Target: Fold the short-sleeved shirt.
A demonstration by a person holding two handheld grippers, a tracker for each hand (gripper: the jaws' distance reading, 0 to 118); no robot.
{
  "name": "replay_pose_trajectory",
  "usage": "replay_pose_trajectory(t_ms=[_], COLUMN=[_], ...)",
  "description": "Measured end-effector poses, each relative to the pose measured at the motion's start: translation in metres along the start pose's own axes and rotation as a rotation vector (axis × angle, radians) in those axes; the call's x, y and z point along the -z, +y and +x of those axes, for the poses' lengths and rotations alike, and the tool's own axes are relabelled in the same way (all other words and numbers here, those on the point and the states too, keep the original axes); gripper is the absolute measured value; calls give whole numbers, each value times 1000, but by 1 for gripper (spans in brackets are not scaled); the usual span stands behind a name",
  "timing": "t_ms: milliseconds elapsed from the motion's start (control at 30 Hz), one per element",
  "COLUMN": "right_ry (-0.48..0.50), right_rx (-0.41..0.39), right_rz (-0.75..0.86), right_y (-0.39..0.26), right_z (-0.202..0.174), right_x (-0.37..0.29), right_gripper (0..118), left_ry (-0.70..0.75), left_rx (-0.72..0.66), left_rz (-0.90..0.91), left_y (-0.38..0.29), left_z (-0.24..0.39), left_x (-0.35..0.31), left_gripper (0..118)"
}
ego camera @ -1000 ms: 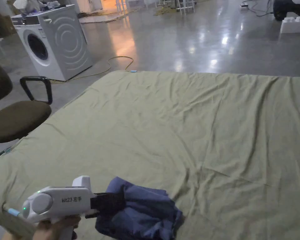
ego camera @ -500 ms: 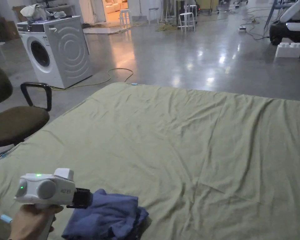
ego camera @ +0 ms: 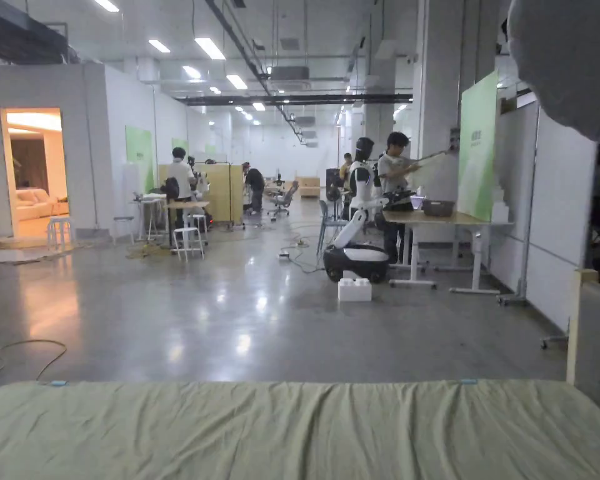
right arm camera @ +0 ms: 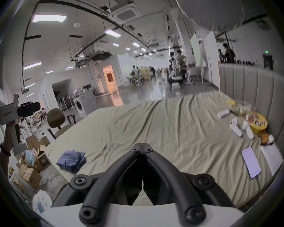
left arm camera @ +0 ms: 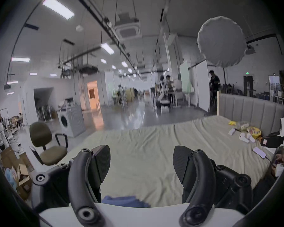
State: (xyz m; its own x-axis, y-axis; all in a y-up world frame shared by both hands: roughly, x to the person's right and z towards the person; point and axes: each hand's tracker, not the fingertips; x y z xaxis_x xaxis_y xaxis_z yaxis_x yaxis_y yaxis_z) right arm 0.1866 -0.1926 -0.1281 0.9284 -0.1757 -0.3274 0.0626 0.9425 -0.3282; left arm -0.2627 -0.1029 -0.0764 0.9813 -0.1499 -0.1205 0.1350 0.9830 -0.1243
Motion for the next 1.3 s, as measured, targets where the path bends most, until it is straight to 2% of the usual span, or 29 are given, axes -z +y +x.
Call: replay_pose_trajectory(t_ms=[167, 267, 333, 400, 500, 600, 933, 1100, 1300], right_ry=[-37, -53, -57, -70, -69, -71, -118, -120, -137], right_rx=[-75, -98, -103, -101, -82, -73, -88, -60, -105], right_rz=[76, 122, 144, 159, 168, 173, 202, 202, 219], right_y=[18, 21, 22, 22, 21, 19, 17, 15, 19], right_z=[-4, -5, -5, -5, -4, -5, -7, -10, -16], right_x=[-15, -26, -32, -36, -40, -42, -40, -37, -37], right_gripper=[0, 0, 0, 0, 0, 0, 0, 0, 0], left_ry=[-100, -107, -102, -107, -113, -140, -106, -108, -136], left_rx=[-57, -50, -4, 21, 38, -15, -65, -98, -97], left_rz=[111, 142, 163, 149, 124, 112, 121, 130, 127], left_y=[-6, -2, 0, 3, 2, 1, 3, 7, 5], left_z=[56, 80, 90, 96, 98, 93, 80, 80, 84], left_x=[-19, -30, -37, -39, -40, -43, -45, -41, -40], left_gripper=[76, 66, 44, 13, 4, 3, 3, 3, 3])
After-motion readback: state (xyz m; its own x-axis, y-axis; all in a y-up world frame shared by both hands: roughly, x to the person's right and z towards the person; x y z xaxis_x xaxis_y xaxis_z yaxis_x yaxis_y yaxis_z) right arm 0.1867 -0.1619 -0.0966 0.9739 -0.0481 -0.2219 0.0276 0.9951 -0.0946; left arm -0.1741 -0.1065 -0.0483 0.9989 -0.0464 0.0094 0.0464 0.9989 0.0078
